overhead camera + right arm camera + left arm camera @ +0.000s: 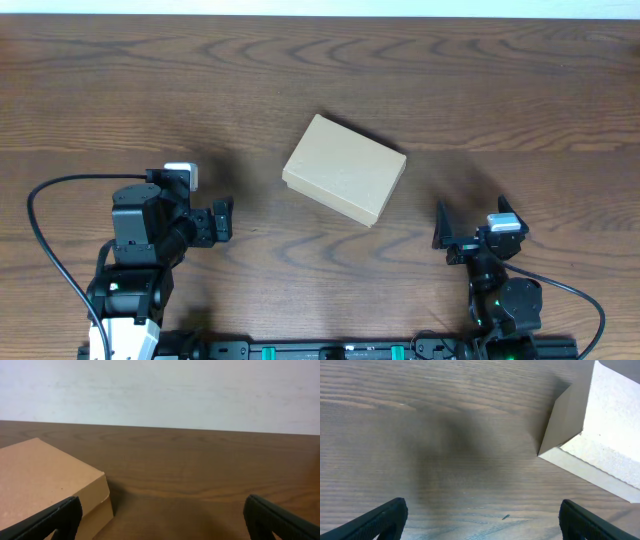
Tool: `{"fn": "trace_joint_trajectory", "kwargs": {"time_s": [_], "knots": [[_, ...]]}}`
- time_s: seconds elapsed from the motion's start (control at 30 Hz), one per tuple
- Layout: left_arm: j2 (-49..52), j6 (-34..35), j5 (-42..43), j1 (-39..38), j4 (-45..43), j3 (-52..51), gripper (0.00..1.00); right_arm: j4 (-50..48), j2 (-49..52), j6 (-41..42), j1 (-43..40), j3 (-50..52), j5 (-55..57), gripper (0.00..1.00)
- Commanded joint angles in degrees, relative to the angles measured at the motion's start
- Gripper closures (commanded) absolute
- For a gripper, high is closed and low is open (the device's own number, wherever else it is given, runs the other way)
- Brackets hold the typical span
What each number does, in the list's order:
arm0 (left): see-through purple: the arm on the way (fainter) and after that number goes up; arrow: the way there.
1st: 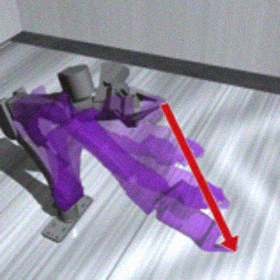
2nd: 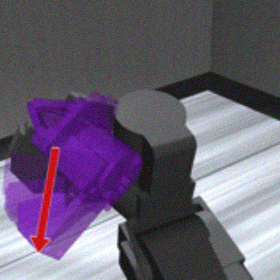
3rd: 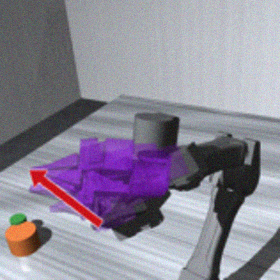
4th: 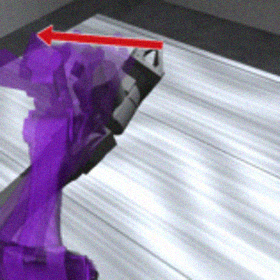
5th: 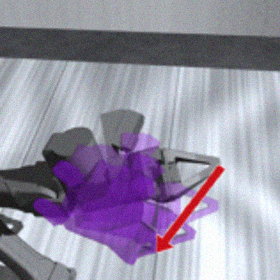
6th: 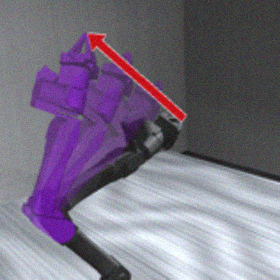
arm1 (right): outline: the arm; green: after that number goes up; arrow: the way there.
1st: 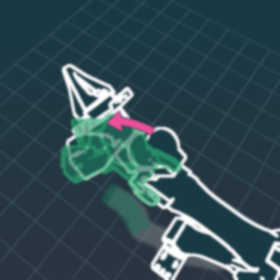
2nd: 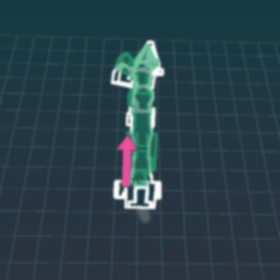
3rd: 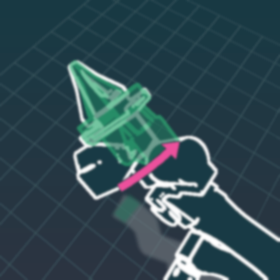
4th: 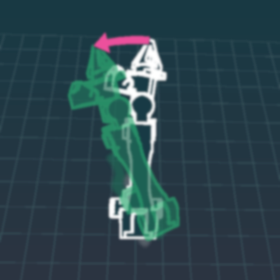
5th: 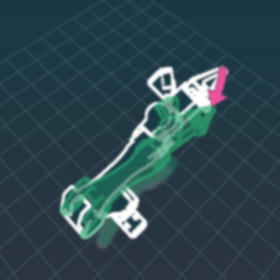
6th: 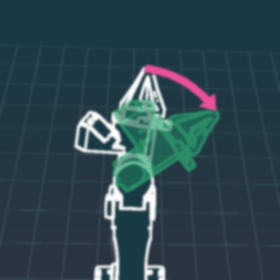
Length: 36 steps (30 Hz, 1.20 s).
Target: Pack container
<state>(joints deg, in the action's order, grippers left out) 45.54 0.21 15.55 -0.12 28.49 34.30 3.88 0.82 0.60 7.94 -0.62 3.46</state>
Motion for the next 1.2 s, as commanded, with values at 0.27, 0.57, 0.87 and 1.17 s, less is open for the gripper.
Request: {"fn": "trace_joint_trajectory", "kwargs": {"time_s": [0.27,0.57,0.87,1.17], "knots": [[-0.2,0.46,0.42,-0.28,0.09,-0.17,0.05,0.02,-0.44,-0.46,-0.5,0.31,0.57,0.01],[-8.72,-1.99,-5.35,-0.31,6.03,-0.66,0.04,0.02,-0.44,-0.46,-0.5,0.31,0.57,0.01],[-27.91,-9.92,-6.14,-0.31,-0.22,-11.72,0.05,0.02,-0.44,-0.46,-0.5,0.31,0.57,0.01],[-41.0,-11.21,-7.19,-0.31,-16.33,-27.96,0.05,0.0,-0.44,-0.46,-0.5,0.31,0.57,0.01]]}}
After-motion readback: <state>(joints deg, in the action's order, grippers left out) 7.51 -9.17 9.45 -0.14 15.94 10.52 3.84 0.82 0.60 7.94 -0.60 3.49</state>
